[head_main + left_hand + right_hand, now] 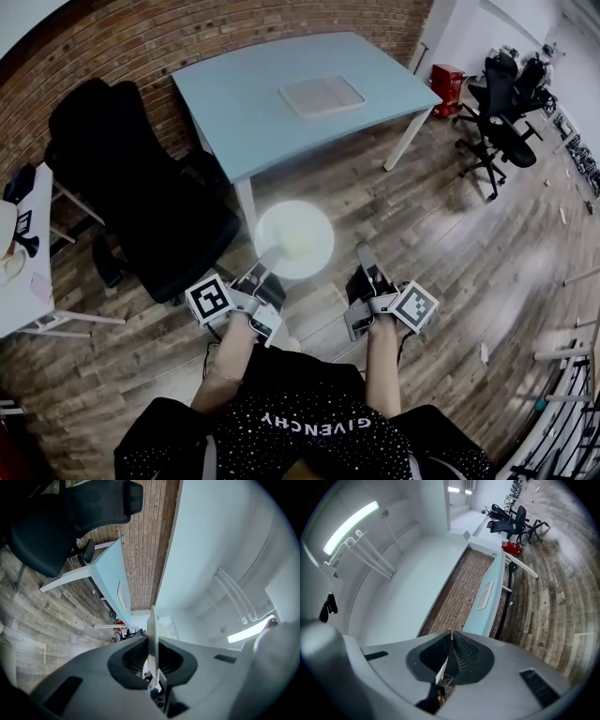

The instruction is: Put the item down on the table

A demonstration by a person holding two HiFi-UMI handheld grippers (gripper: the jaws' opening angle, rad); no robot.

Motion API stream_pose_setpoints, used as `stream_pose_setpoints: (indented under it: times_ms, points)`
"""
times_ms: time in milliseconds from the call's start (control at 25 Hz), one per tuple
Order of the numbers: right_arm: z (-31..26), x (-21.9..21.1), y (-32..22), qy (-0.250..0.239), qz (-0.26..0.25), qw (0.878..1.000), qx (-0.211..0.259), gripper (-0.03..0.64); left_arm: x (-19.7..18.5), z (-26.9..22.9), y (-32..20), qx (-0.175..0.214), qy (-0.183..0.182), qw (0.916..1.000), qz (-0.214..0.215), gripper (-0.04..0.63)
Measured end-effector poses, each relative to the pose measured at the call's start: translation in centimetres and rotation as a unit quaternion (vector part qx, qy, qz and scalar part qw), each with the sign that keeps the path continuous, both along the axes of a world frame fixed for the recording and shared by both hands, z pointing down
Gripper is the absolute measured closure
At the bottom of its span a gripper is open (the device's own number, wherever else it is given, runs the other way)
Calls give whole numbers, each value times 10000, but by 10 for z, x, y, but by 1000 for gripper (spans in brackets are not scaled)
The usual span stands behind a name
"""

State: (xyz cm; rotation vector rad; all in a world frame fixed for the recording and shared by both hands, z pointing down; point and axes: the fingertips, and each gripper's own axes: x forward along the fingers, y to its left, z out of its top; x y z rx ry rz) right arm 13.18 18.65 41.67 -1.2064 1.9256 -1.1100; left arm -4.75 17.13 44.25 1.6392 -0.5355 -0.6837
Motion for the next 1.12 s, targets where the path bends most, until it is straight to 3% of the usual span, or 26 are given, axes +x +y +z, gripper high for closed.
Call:
stream_pose_setpoints:
  times_ms: [440, 1120]
  points:
    - [20, -6, -49, -59, -205, 9996, -168, 602, 6, 13, -40, -157, 28, 9998, -79, 565]
    - [-1, 47, -230, -135, -136, 9995, -250, 602, 60, -11, -227, -142, 92, 9999, -8, 565]
